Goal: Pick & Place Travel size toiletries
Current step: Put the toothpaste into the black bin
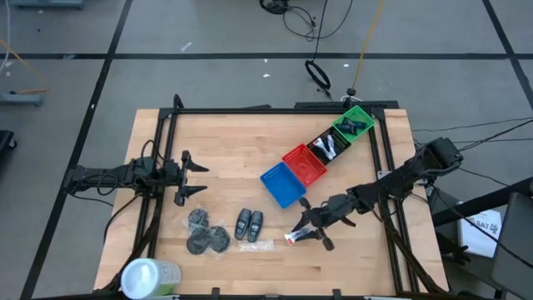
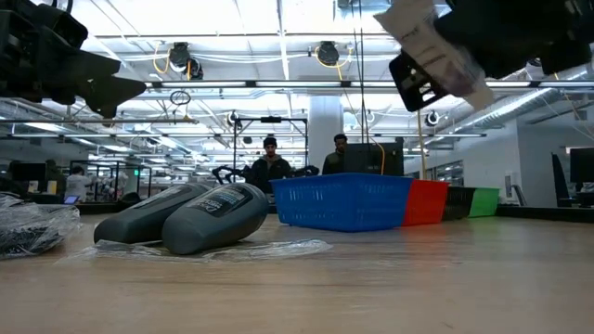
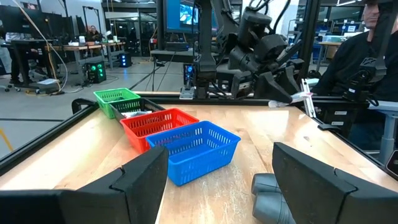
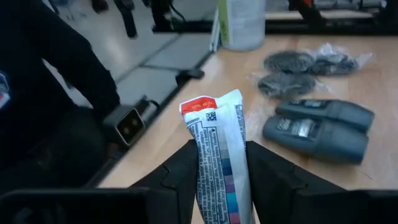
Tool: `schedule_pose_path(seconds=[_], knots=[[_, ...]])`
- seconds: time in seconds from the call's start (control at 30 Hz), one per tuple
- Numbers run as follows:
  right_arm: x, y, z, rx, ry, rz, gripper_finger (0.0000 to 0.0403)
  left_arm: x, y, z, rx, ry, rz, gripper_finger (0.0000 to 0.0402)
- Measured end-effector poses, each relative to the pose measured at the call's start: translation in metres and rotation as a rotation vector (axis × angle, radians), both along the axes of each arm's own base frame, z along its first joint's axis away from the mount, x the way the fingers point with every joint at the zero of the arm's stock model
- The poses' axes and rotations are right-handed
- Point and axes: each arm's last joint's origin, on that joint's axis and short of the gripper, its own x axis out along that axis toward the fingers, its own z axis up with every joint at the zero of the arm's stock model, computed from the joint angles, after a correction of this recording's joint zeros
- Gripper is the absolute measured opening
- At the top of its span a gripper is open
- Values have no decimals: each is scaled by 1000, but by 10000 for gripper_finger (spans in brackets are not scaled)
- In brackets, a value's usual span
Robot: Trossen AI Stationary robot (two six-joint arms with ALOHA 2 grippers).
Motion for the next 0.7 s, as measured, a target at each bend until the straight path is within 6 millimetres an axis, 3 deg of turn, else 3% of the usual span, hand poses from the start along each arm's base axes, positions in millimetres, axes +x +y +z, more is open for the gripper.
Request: schedule_pose_path(seconds=[0.43,0.7], knots=[[-8,-15,-13,-12,-21,-204,116,0,0,0,0,0,0,283],[0,-42,-13,60,3,-407,116,0,0,0,0,0,0,283]])
